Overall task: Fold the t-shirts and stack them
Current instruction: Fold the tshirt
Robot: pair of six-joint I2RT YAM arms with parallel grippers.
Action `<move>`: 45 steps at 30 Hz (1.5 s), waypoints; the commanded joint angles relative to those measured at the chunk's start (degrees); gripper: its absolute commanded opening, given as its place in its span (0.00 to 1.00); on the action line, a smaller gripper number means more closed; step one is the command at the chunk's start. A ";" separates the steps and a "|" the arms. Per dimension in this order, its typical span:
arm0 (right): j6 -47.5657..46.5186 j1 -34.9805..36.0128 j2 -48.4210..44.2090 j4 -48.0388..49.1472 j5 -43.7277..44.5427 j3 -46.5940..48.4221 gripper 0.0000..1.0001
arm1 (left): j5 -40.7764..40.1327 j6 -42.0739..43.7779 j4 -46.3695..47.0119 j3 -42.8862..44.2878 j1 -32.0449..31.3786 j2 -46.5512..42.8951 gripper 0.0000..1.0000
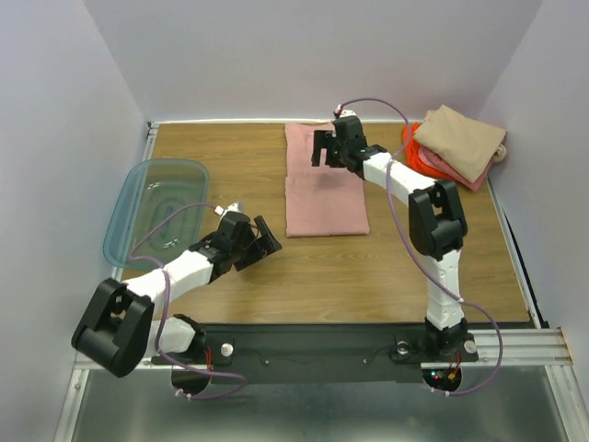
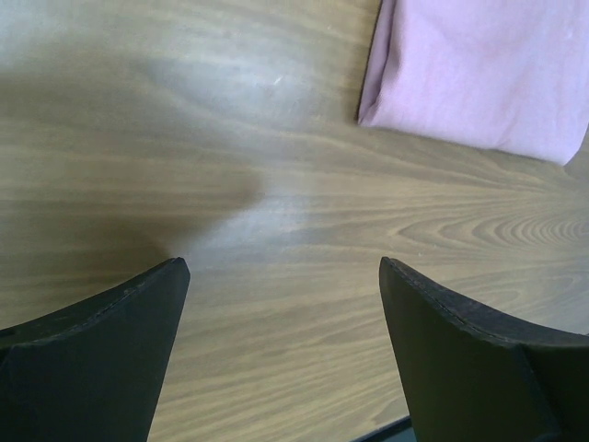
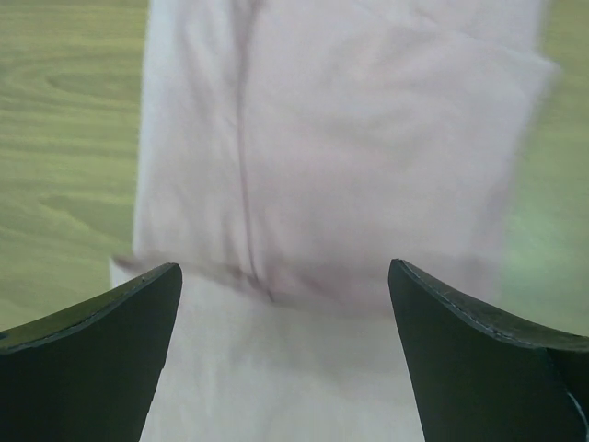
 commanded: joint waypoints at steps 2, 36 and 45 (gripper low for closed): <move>5.48 -0.64 -18.30 1.88 8.52 -15.09 1.00 | -0.24 2.67 4.12 7.68 -0.28 6.52 0.96; 20.37 -8.64 -33.54 8.20 -11.78 -58.29 0.34 | 5.74 6.45 13.17 17.38 -0.54 30.11 0.00; 19.40 -8.64 -37.29 9.88 -18.98 -62.32 0.00 | 4.61 5.58 15.30 7.80 -4.49 20.63 0.00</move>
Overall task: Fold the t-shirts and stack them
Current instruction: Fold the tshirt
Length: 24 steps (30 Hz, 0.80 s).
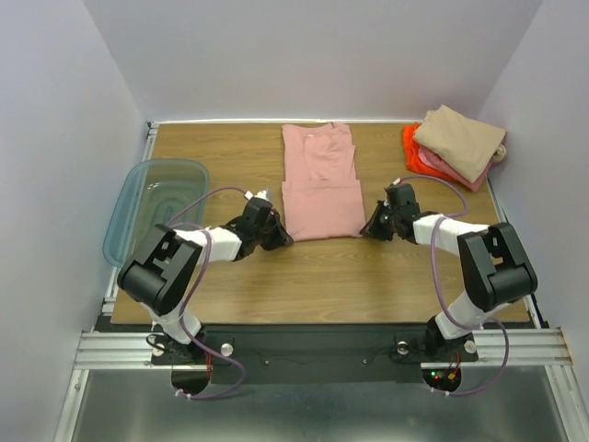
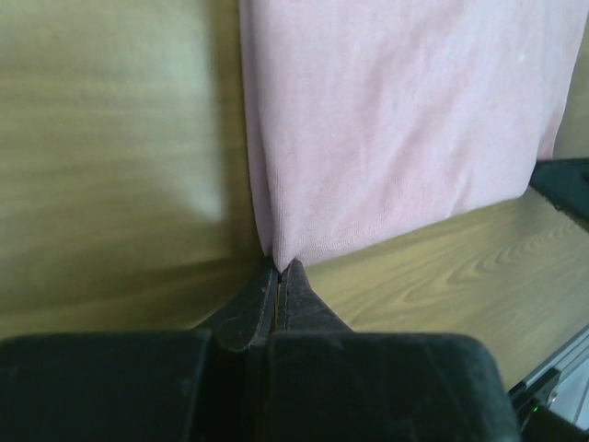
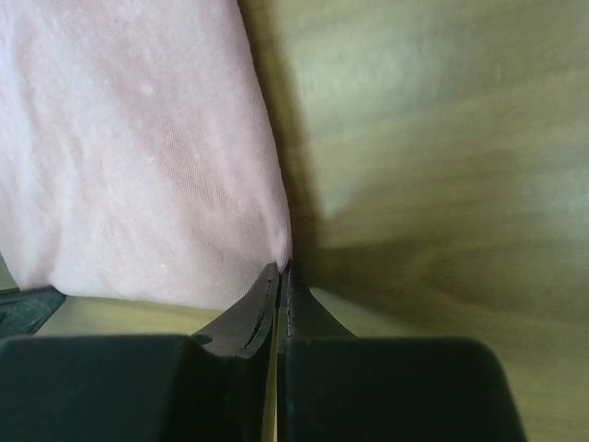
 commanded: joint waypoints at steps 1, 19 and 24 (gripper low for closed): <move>-0.71 0.29 -7.68 0.11 -3.64 -5.75 0.00 | -2.39 -0.21 -1.63 -4.32 -3.75 -5.76 0.00; -2.64 0.56 -50.70 -32.24 -1.98 -5.70 0.00 | -16.80 -20.09 -17.53 -9.88 -34.79 -38.30 0.00; -3.17 0.65 -43.06 -31.54 4.26 2.56 0.00 | -25.41 -17.71 -27.44 -1.45 -34.61 -37.95 0.00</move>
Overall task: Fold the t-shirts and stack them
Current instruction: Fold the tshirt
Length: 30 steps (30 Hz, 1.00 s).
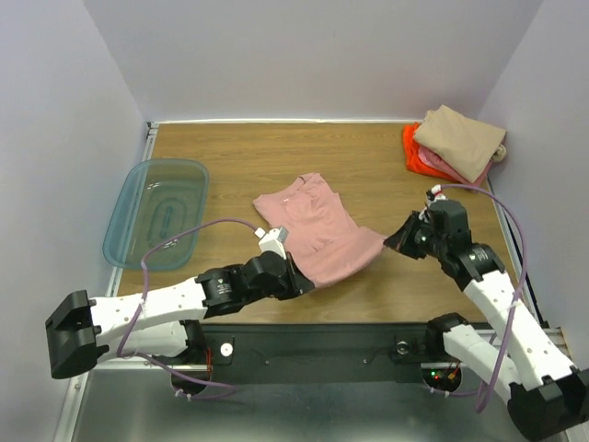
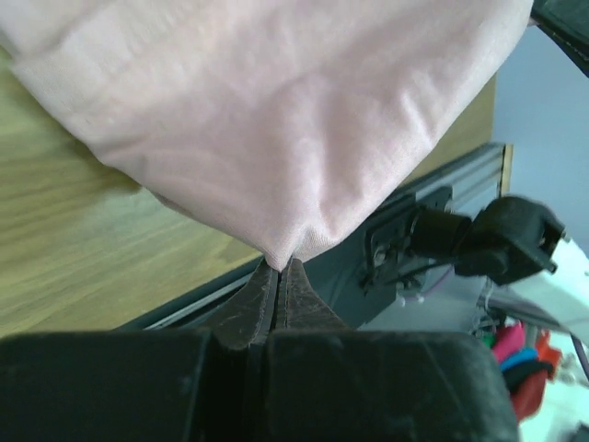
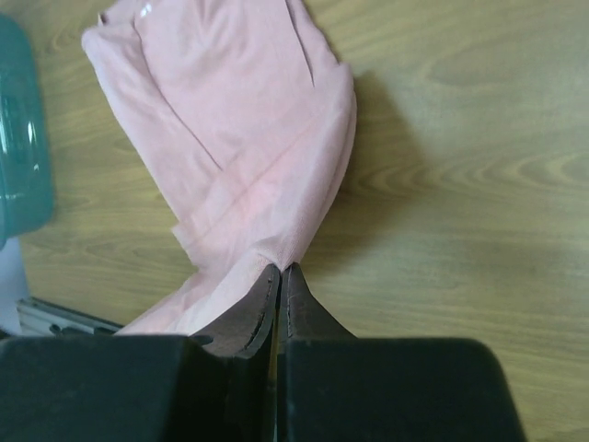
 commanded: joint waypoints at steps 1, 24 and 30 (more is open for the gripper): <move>-1.57 0.21 5.95 0.81 5.36 8.31 0.01 | -11.21 1.89 -8.34 8.30 0.38 -0.09 0.00; -8.25 0.21 55.52 10.48 -5.27 50.94 0.01 | -4.29 20.61 -7.74 20.70 33.85 10.19 0.00; -8.61 0.21 64.92 10.48 -7.47 59.38 0.00 | 0.45 24.21 -4.40 21.93 39.58 15.20 0.00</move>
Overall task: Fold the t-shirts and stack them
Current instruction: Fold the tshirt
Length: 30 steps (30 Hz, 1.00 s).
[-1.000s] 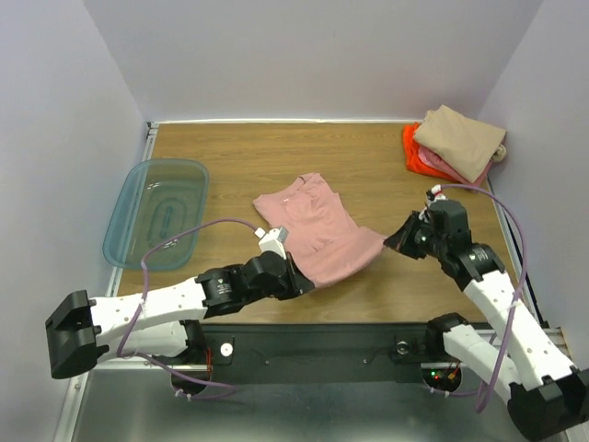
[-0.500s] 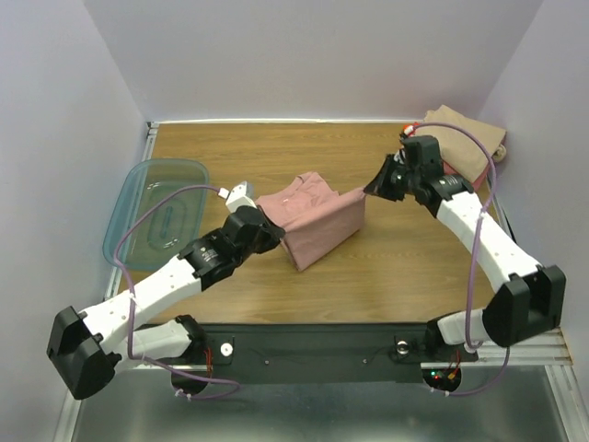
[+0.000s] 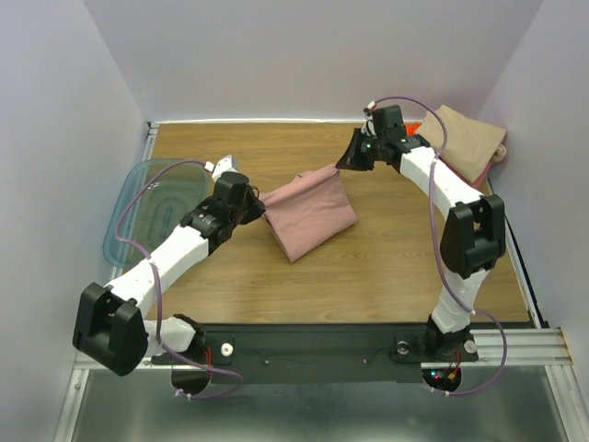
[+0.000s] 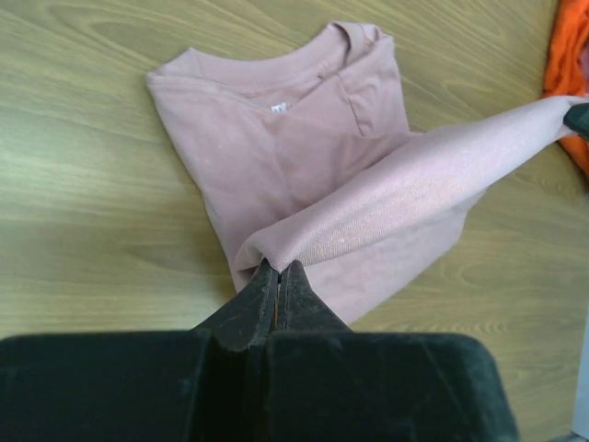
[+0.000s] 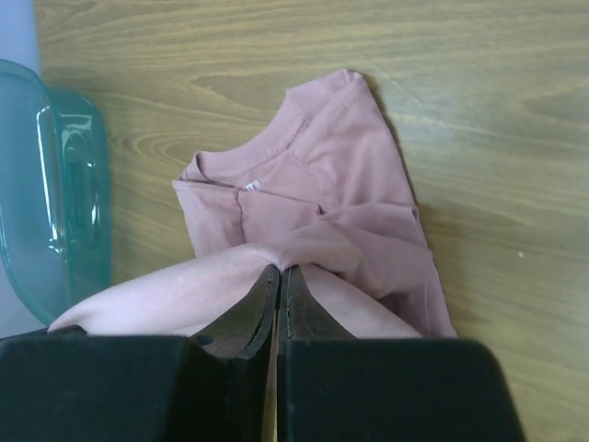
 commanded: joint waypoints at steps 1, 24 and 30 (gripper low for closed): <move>-1.57 -0.56 5.23 3.40 -1.00 7.19 0.00 | 1.88 4.33 1.79 3.61 3.97 4.42 0.00; -10.95 -0.47 10.37 3.40 -2.76 9.60 1.00 | 6.62 4.51 4.77 6.45 9.87 17.29 0.98; -22.21 -0.47 5.43 5.86 -3.28 -3.16 1.00 | 11.46 1.87 7.86 -7.97 7.77 5.08 0.98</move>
